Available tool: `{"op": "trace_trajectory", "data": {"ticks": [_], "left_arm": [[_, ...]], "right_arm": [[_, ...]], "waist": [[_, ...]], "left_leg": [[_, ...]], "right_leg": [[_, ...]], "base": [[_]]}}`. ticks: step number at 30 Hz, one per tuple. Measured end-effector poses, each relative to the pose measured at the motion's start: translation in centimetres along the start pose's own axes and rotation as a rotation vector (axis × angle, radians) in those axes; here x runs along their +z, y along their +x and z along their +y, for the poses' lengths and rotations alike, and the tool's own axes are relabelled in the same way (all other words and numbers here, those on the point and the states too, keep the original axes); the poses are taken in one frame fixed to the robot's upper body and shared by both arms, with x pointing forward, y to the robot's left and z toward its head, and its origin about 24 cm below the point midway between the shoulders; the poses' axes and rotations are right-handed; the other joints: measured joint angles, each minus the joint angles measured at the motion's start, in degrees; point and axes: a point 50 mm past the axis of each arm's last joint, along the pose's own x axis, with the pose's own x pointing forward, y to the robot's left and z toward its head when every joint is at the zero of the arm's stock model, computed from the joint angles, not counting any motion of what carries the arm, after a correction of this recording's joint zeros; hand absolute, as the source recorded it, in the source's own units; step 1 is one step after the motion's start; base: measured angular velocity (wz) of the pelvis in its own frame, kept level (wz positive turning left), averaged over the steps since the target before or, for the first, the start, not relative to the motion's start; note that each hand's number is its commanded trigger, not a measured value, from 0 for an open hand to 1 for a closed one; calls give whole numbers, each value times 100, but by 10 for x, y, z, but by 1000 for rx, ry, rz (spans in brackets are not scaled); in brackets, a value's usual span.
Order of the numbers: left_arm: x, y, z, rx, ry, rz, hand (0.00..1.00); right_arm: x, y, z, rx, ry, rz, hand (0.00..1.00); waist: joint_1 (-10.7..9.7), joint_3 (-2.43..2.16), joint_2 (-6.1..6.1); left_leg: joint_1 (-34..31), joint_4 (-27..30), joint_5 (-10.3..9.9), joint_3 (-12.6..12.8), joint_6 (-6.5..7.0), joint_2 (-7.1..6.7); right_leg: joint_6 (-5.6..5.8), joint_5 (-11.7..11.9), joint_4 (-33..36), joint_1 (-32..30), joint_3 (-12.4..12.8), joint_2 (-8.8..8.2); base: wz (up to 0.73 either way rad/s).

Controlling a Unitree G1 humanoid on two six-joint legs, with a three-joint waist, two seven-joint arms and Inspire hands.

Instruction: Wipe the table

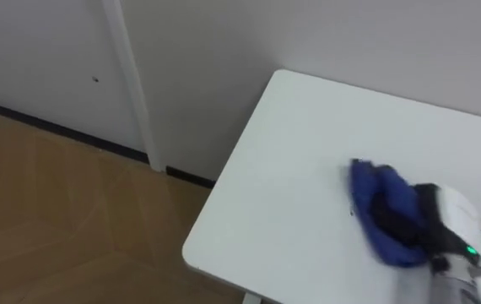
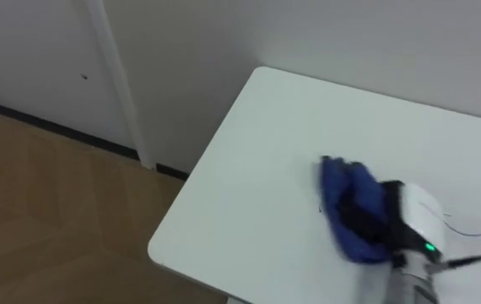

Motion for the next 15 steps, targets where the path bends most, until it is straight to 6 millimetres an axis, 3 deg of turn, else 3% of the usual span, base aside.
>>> {"op": "trace_trajectory", "data": {"ticks": [2,5,9,15], "left_arm": [[-13,-1,8,28,-43,41,0],[-15,-2,6,28,-70,51,0],[-3,-1,-4,5,-95,24,0],[24,0,-27,-68,-44,-59,0]], "right_arm": [[-37,-2,-16,-43,5,165,100],[-60,-13,-22,-64,10,256,100],[-57,-11,-22,-67,3,247,100],[-19,10,-13,-38,-62,170,100]], "waist": [[-43,-18,-13],[-42,-19,-48],[-127,-14,-63],[1,31,-46]], "left_leg": [[136,-75,1,238,2,21],[180,-146,-4,350,11,33],[173,-126,-9,356,26,18],[149,-66,-10,353,27,34]], "right_leg": [[16,-9,-28,84,291,-5],[28,-11,-15,89,383,-8],[88,27,-110,132,248,-15],[70,36,-70,70,267,58]], "base": [[5],[-19],[-14],[-29]]}}
